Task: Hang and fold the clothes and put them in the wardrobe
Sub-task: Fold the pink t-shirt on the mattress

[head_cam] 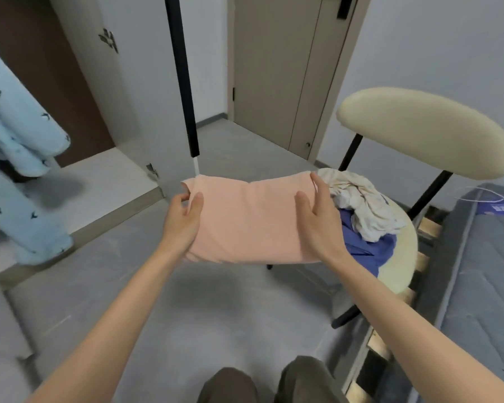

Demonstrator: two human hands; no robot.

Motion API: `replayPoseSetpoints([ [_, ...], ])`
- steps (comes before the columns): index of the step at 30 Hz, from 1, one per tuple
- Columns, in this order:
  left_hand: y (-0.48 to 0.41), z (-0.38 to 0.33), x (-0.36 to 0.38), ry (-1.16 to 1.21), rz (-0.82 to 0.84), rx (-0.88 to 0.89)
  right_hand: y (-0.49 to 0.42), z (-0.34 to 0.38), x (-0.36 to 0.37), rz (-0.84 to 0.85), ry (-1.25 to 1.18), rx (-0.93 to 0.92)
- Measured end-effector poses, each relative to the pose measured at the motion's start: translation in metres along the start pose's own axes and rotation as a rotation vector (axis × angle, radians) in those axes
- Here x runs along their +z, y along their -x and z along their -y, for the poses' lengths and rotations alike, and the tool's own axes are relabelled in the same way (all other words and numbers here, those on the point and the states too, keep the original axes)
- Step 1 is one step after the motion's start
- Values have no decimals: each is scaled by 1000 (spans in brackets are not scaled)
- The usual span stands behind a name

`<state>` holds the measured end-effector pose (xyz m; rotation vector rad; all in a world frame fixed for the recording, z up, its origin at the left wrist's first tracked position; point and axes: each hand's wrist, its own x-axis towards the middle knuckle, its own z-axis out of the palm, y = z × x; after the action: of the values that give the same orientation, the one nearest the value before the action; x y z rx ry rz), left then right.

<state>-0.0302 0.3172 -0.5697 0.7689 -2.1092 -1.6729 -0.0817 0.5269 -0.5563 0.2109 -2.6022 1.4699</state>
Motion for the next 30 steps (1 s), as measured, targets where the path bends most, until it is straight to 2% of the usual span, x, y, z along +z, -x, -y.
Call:
replayPoseSetpoints([
  [6,-43,-49,-82,-44,-86,-25,-32,94,45,128,19,1],
  [20,-77,-315,-303,-113,-292,38,-101,433,28,318,-129,-183],
  [30,-128,-415,-397,-177,-427,177,-160,571,51,390,-258,-360],
])
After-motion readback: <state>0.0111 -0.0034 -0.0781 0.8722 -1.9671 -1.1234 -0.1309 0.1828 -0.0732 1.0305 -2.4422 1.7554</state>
